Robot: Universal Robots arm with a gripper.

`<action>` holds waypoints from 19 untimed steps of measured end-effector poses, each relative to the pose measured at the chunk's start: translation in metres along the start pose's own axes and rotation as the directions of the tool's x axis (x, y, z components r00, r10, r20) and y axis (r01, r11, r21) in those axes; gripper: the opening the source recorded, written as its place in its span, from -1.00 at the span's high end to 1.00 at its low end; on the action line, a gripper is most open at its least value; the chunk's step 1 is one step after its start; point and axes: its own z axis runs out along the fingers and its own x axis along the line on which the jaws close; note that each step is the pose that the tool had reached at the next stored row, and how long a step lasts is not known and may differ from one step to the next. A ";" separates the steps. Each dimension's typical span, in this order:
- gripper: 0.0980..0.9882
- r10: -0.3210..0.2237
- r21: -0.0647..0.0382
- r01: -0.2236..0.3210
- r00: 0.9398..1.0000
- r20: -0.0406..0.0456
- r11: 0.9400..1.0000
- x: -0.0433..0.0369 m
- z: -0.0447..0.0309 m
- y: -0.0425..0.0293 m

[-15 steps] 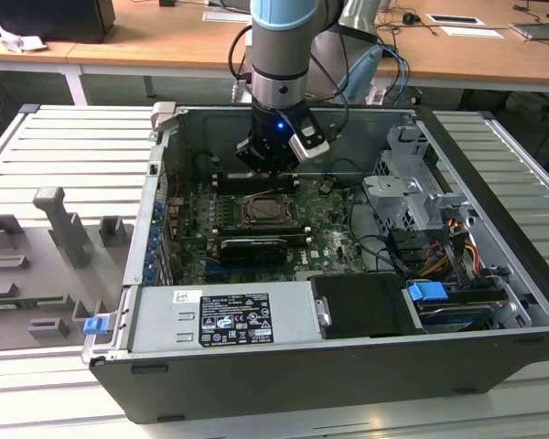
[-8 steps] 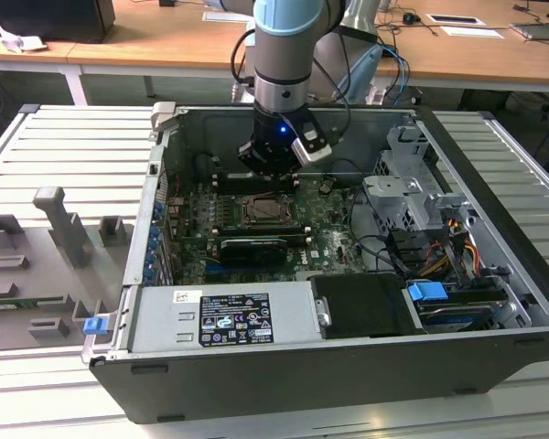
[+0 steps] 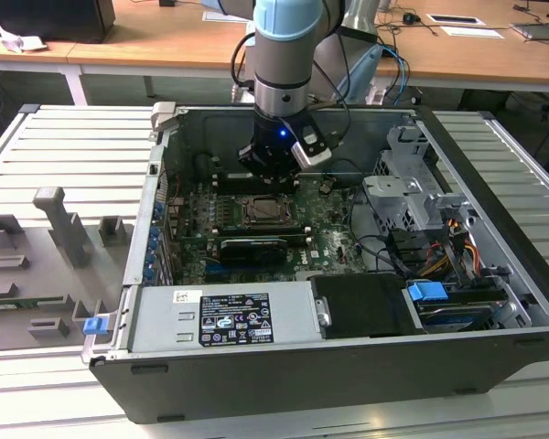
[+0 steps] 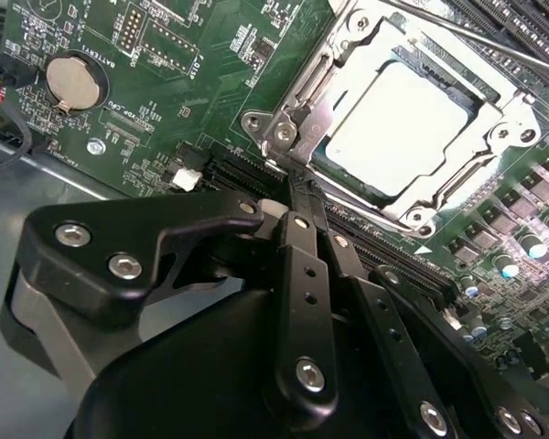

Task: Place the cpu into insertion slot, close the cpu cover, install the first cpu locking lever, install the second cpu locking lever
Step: 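Install the first cpu locking lever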

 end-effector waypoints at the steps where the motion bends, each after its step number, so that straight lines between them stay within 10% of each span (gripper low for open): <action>1: 0.98 0.000 0.000 0.000 1.000 0.000 1.000 0.0000 0.0004 0.0000; 12: 0.98 0.000 -0.013 0.000 1.000 0.001 1.000 0.0000 0.0026 -0.0003; 19: 0.98 0.000 -0.012 0.000 1.000 0.001 1.000 -0.0004 -0.0123 0.0008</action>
